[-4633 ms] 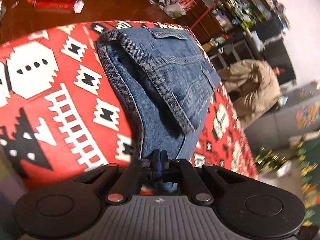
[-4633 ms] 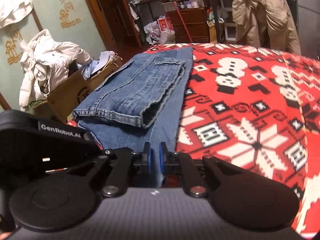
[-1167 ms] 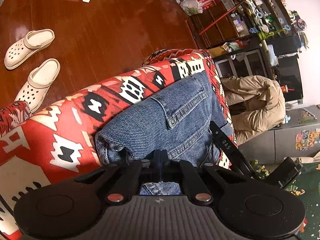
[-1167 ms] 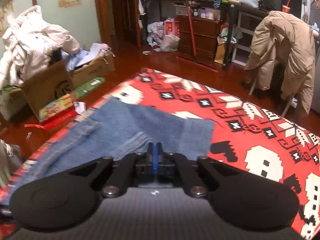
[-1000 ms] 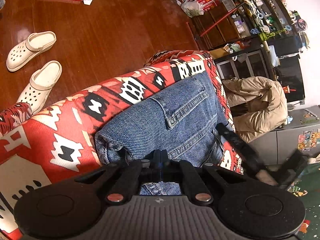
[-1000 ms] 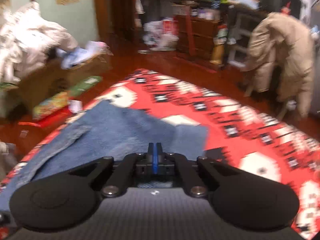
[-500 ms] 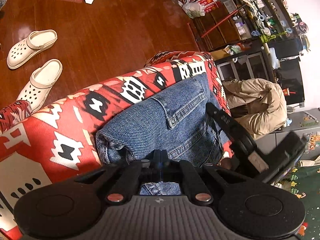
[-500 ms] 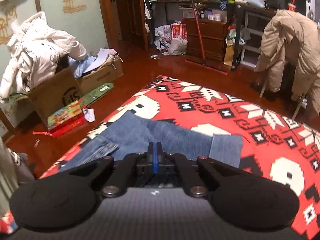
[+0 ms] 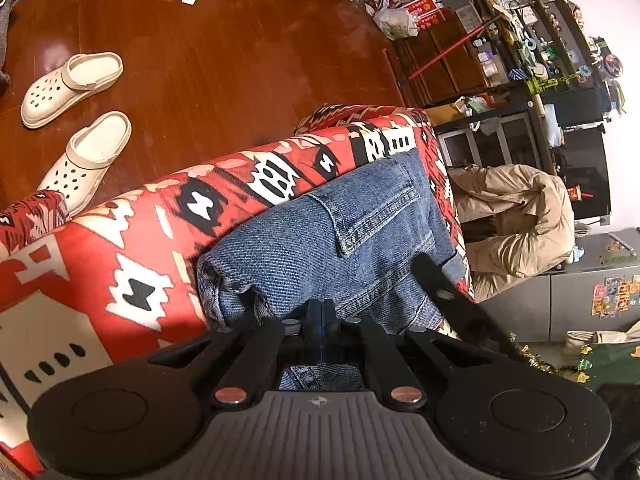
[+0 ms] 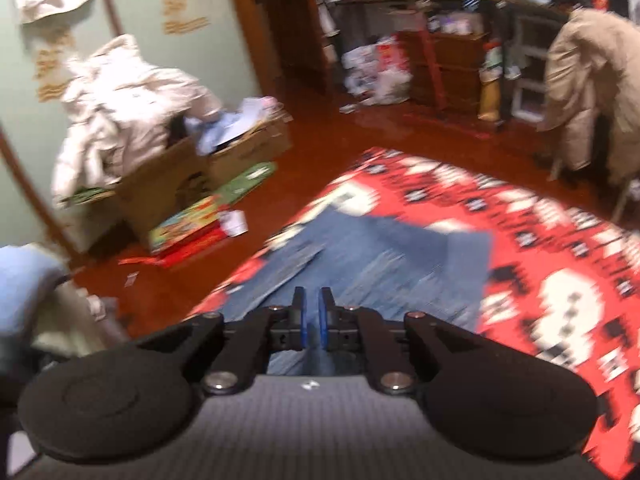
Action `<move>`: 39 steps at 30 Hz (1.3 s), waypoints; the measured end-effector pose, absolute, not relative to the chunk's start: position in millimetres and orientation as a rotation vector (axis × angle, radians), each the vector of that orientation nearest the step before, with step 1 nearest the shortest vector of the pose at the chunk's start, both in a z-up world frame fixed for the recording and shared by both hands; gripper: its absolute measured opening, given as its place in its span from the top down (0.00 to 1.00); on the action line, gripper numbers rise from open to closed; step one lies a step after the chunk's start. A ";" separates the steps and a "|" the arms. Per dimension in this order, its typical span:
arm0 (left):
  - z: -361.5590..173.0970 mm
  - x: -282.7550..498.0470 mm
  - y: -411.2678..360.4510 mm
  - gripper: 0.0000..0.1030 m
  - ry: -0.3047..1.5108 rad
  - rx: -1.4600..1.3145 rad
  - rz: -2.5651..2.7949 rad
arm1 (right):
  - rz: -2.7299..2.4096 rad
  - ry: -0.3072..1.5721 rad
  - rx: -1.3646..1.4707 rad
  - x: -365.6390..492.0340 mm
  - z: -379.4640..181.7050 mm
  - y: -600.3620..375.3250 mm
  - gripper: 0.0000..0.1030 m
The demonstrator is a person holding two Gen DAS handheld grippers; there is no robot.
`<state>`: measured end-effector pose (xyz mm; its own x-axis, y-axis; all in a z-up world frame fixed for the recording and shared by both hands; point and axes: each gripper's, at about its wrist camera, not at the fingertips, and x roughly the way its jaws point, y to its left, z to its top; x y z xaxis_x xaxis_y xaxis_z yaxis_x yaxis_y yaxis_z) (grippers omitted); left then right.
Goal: Fold clothes
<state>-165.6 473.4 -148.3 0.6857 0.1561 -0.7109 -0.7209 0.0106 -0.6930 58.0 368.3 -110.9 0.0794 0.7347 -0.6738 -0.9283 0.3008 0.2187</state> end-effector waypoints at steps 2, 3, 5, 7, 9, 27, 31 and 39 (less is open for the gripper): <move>-148.1 -164.9 473.6 0.97 0.513 -1.395 0.732 | 1.267 0.805 -0.335 52.4 -121.2 378.4 0.92; -148.7 -165.0 474.2 0.97 0.513 -1.395 0.731 | 1.253 0.805 -0.355 51.1 -127.4 384.5 0.97; -150.6 -165.9 475.1 0.97 0.510 -1.403 0.730 | 1.226 0.772 -0.361 57.7 -136.5 393.8 1.00; -150.8 -165.5 474.6 0.97 0.508 -1.400 0.731 | 1.198 0.778 -0.328 71.0 -138.2 403.3 1.00; -148.9 -163.3 472.9 0.97 0.514 -1.374 0.737 | 1.172 0.795 -0.313 86.6 -140.8 417.1 1.00; -139.6 -156.2 472.8 0.97 0.548 -1.278 0.752 | 1.112 0.826 -0.257 82.0 -128.8 327.1 0.91; -134.7 -152.8 468.1 0.98 0.559 -1.242 0.766 | 1.080 0.811 -0.290 71.6 -134.5 289.6 0.90; -110.8 -137.3 449.7 0.97 0.550 -1.045 0.734 | 1.177 0.809 -0.178 52.3 -113.3 287.0 0.87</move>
<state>-137.3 449.7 -110.8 0.6430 0.2751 -0.7147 -0.7632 0.3075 -0.5683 52.3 287.0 -113.3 0.1441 0.7500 -0.6455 -0.8712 0.4055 0.2767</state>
